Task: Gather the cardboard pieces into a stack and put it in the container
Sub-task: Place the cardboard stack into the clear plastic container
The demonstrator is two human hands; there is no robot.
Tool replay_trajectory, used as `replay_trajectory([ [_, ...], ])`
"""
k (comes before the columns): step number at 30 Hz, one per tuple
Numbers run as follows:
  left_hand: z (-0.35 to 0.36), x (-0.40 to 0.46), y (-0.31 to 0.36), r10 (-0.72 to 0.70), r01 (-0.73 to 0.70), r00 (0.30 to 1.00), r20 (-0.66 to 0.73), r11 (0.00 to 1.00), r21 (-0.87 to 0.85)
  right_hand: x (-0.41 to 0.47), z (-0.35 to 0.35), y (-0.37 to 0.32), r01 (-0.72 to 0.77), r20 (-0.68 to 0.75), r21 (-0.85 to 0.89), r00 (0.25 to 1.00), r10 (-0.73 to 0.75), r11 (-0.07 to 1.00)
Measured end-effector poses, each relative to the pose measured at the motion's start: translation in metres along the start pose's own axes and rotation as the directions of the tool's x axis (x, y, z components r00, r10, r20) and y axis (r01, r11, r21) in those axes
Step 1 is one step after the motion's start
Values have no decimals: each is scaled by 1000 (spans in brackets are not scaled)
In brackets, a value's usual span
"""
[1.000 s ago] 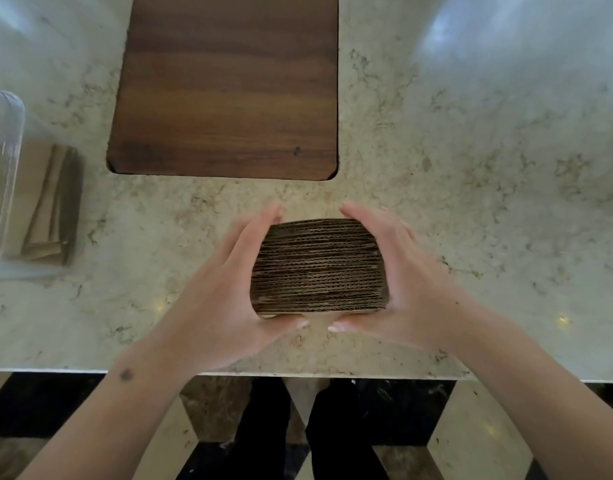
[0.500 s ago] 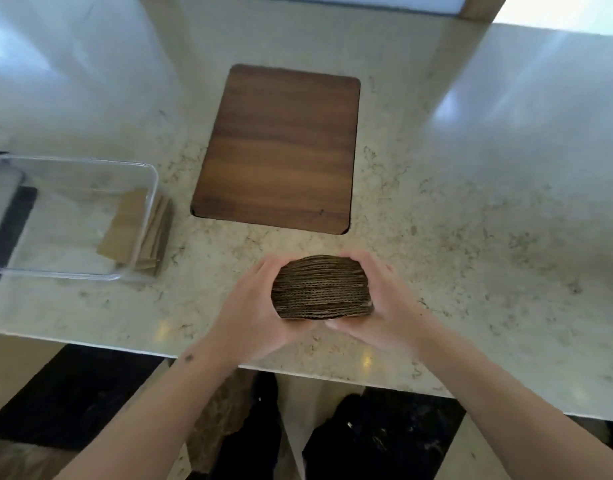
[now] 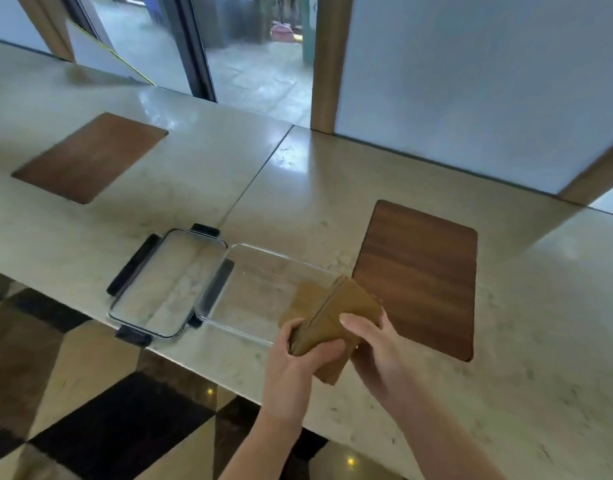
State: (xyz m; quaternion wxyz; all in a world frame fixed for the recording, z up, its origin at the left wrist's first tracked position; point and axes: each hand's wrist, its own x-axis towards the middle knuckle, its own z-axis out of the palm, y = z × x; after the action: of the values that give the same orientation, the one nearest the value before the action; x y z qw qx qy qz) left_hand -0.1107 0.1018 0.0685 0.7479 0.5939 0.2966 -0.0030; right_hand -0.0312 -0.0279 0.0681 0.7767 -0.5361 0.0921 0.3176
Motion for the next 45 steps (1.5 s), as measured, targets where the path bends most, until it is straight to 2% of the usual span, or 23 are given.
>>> replay_trajectory([
  [5, -61, 35, 21, -80, 82, 995, -63, 996, 20, 45, 76, 21, -77, -79, 17, 994, 78, 997],
  [9, -98, 64, 42, -124, 131, 991, -42, 949, 286, 76, 102, 37, -149, -139, 65, 978, 157, 987],
  [10, -107, 74, 45, -105, 113, 994, -44, 908, 403, 86, 108, 42, -167, -153, 89, 972, 180, 982],
  [12, -116, 87, 49, -54, 65, 998, -38, 761, 646, 99, 113, 45, -167, -167, 127, 968, 187, 978],
  [15, -127, 102, 51, 65, -8, 997, -38, 597, 802, 122, 122, 47, -204, -166, 170, 958, 233, 964],
  [17, -131, 113, 47, 160, -81, 987, -8, 537, 839, 135, 129, 46, -262, -141, 175, 947, 288, 949],
  [19, -137, 126, 43, 196, -126, 980, 26, 517, 847, 145, 136, 45, -333, -122, 166, 927, 355, 928],
  [23, -147, 144, 37, 148, -137, 988, 51, 662, 737, 167, 150, 48, -449, -127, 171, 873, 472, 877],
  [30, -149, 146, 20, 195, -180, 979, 67, 652, 736, 175, 149, 57, -479, -110, 193, 857, 504, 856],
  [33, -149, 145, 15, 235, -218, 968, 92, 597, 772, 175, 149, 63, -459, -117, 187, 867, 484, 868],
  [36, -150, 148, 11, 258, -250, 956, 139, 470, 847, 177, 153, 66, -392, -223, 43, 893, 391, 919],
  [37, -151, 149, 10, 251, -252, 955, 155, 422, 871, 177, 154, 66, -368, -281, -88, 901, 331, 926],
  [38, -152, 150, 8, 242, -251, 956, 167, 377, 891, 175, 155, 64, -352, -337, -308, 909, 245, 884],
  [39, -152, 151, 7, 235, -252, 956, 178, 337, 907, 173, 154, 62, -342, -364, -552, 919, 149, 760],
  [40, -153, 151, 5, 232, -255, 954, 187, 309, 916, 170, 154, 60, -331, -369, -727, 927, 65, 602],
  [41, -153, 151, 4, 234, -260, 953, 194, 294, 920, 168, 153, 59, -310, -359, -820, 933, -10, 482],
  [45, -153, 152, 1, 226, -259, 952, 204, 250, 933, 157, 162, 66, -59, -148, -946, 954, -261, 320],
])
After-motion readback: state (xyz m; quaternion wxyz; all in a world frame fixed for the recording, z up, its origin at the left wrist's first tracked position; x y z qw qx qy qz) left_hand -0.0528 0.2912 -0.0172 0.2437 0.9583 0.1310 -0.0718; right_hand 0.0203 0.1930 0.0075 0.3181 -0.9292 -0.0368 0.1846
